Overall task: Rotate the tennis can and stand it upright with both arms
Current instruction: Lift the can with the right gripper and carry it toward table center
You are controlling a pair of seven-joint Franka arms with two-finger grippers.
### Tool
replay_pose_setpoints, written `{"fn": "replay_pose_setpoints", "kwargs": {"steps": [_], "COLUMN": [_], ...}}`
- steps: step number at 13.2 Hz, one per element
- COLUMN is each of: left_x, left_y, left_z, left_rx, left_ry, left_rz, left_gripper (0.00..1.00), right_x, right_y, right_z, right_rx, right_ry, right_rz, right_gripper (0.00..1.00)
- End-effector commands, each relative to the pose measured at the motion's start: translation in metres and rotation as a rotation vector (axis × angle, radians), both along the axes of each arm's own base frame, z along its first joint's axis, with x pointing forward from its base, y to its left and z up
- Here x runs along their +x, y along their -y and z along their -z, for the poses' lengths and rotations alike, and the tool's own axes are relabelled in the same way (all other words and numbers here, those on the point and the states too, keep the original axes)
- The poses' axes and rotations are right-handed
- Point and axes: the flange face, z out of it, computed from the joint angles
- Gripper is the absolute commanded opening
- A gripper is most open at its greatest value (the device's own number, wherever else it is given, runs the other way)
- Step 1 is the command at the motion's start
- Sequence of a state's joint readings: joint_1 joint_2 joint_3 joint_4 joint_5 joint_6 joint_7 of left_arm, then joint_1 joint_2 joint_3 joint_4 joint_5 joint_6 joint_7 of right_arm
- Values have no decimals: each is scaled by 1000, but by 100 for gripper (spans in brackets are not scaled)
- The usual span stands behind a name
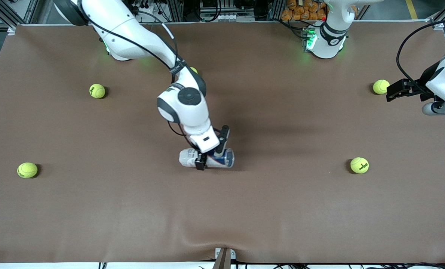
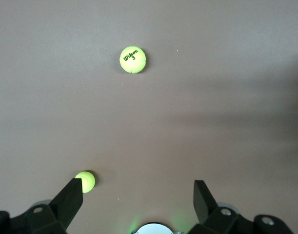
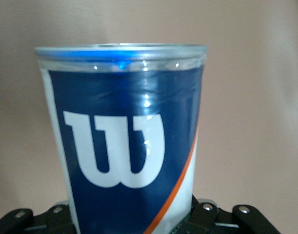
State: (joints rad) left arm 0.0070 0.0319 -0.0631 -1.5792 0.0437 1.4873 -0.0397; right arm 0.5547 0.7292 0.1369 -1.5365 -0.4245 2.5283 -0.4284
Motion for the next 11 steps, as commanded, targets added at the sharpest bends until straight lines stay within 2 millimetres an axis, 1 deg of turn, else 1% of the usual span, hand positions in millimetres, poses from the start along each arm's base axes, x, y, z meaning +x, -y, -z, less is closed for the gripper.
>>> {"fn": "replay_pose_setpoints", "kwargs": {"steps": [1,2,3,4,5,6,8,9,11], "left_x": [-3,-3,-2,-3,-2,-2,-2,-2,-2], "left_y": [-1,-1,-1,-1,-1,-1,-1,-1,-1], "left_z": [-2,0,-1,0,1,2,4,4,4], "left_rx": [15,15,15,15,14,15,15,15,15], "left_ry": [0,-3,-1,-3,-6,-8,-9,-9,-9], "left_rz": [5,5,5,5,7,7,7,9,7], "left_gripper": [100,100,100,100,100,100,100,100,100], "right_x": [2,3,2,2,6,7,11,11,11], "right_y": [-5,-6,-7,-8,-11,-11,-5,-5,-13], "right_z": [23,25,27,40,49,57,60,58,46], "right_rx": [-47,-63,-84,-95,-71,-51,-47,-44,-11], "right_ry": [22,34,52,54,64,68,68,72,107], "right_rz": [-58,-77,-102,-116,-123,-125,-117,-122,-148], "right_gripper": [78,82,82,83,94,100,100,100,100]}}
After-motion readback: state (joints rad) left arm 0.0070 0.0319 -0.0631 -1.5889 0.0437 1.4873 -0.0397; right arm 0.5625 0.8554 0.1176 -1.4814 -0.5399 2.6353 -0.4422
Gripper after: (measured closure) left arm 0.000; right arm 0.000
